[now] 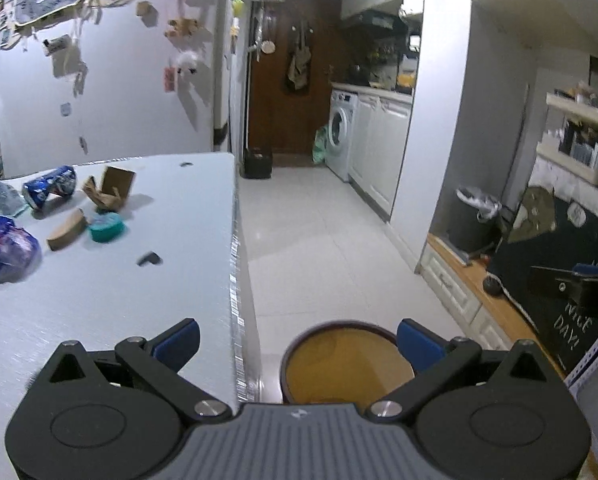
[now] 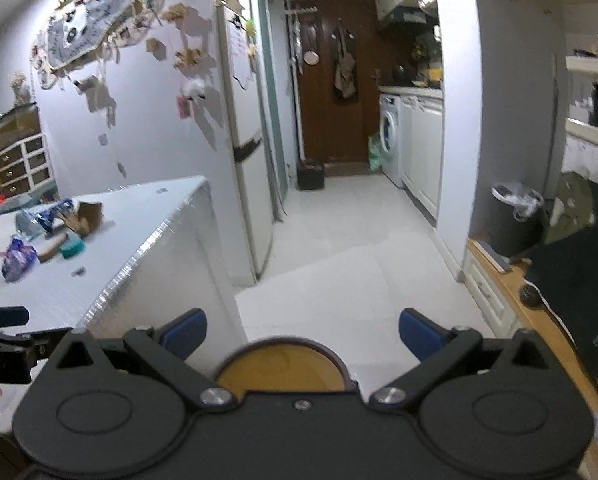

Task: Collect trash
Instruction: 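Withdraw both open tools from the bin back toward the table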

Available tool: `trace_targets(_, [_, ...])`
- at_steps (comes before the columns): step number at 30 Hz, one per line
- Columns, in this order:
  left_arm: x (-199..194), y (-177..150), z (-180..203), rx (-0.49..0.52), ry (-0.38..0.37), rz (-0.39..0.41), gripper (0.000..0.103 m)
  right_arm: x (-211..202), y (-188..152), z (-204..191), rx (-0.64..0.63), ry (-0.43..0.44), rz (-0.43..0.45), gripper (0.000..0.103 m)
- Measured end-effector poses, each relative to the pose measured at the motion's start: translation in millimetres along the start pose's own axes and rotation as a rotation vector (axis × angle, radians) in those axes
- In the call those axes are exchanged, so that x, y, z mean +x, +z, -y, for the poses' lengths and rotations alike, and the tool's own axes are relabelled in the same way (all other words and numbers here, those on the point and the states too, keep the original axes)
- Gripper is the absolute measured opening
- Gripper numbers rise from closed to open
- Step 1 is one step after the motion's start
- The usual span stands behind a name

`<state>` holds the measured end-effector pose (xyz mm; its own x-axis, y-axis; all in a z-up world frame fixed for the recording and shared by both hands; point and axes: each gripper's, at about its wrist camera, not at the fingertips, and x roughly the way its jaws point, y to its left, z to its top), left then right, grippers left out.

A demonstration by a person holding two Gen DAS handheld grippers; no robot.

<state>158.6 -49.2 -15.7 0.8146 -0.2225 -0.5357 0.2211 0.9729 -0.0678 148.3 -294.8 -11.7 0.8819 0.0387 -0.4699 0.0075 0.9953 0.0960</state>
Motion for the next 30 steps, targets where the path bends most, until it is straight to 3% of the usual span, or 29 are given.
trace_targets(15, [-46.3,15.3,-103.7,-0.091,0.147,0.104,0.103,29.6,32.2,-110.8,-0.098,0.181,0.029,0.103])
trace_targets(27, [-57.5,17.7,-191.7,-0.158,0.283,0.106,0.103,68.0,40.3,-202.1,-0.137,0.315,-0.002,0.103])
trace_targets(30, [-52.1,25.9,-210.2,-0.194,0.312,0.097,0.103,80.4,45.7,-219.4,-0.115,0.301,0.006,0.103])
